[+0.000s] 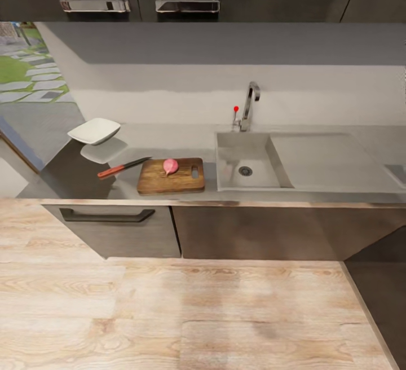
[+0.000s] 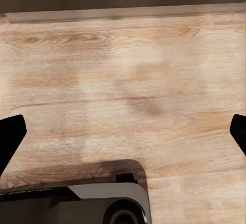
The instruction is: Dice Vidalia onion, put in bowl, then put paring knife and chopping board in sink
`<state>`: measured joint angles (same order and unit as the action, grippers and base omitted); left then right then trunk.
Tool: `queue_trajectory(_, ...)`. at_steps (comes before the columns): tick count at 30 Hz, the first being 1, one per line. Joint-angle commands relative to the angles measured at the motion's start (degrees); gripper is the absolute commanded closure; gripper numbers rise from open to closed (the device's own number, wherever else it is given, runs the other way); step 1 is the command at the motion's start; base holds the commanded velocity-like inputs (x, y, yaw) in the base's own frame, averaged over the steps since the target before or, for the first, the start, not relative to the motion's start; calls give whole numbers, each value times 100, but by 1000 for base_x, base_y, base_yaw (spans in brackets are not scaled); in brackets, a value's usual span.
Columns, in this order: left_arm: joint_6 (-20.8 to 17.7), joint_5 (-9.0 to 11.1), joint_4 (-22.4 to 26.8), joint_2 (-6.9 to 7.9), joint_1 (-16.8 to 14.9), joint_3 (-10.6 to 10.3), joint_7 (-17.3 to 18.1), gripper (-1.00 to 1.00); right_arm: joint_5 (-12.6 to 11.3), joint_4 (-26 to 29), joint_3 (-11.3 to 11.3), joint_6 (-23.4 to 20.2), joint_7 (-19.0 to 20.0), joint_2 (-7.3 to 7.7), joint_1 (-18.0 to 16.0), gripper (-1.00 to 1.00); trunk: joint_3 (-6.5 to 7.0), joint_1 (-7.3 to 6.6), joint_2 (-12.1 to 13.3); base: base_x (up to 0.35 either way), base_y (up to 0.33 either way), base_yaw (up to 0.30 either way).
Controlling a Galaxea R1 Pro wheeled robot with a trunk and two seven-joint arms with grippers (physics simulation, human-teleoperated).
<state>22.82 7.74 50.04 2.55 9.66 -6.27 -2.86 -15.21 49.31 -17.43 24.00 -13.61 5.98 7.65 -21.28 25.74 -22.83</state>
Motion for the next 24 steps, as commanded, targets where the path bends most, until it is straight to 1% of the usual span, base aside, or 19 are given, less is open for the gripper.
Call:
queue_trajectory(1,12,52,6,9,1,-33,-30,-100,-44,8,-33,17,-36,8,-1,-100,2,4,-9,0,0,0)
queue_trajectory(12,12,52,6,9,1,-40,-30,-100,-44,8,-33,17,-36,8,-1,-100,102,4,-9,0,13,0)
queue_trajectory(17,12,52,6,9,1,-40,-30,-100,-44,8,-34,17,-36,8,-1,-100,148,4,-9,37,220,0)
queue_trajectory(24,12,52,6,9,1,-41,-30,-100,-44,8,-34,17,-36,8,-1,-100,211,4,-9,130,277,0)
